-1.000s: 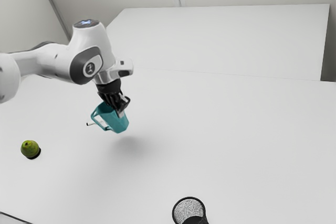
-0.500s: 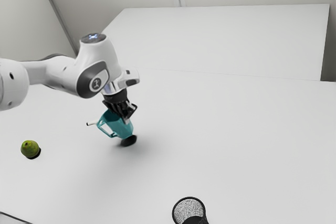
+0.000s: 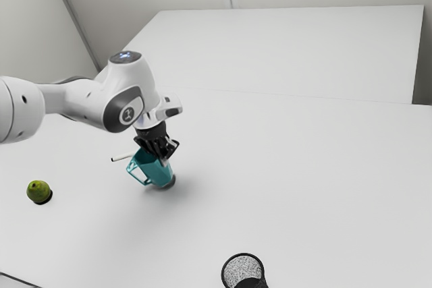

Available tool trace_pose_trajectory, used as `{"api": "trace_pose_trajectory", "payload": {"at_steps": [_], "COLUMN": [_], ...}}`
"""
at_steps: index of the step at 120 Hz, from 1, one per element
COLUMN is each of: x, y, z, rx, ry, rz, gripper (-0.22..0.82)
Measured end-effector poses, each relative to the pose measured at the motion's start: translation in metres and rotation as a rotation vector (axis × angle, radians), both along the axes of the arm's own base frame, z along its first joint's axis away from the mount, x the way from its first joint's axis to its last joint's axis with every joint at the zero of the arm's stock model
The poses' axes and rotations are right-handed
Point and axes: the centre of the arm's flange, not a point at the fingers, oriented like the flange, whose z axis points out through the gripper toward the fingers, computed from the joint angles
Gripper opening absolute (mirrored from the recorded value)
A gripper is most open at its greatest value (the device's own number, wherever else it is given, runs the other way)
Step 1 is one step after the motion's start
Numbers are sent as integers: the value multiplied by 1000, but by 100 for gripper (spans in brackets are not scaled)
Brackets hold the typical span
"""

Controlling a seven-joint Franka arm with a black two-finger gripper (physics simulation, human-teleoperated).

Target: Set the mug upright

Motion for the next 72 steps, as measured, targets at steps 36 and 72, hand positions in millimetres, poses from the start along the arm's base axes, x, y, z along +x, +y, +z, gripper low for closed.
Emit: {"api": "trace_pose_trajectory", "payload": {"at_steps": [36,72], "x": [1,1], "y": [0,-1], "z": [-9,-11], "rx": [0,-3], "ry": [13,16], "rz": [23,38], "gripper": [-18,-8]}}
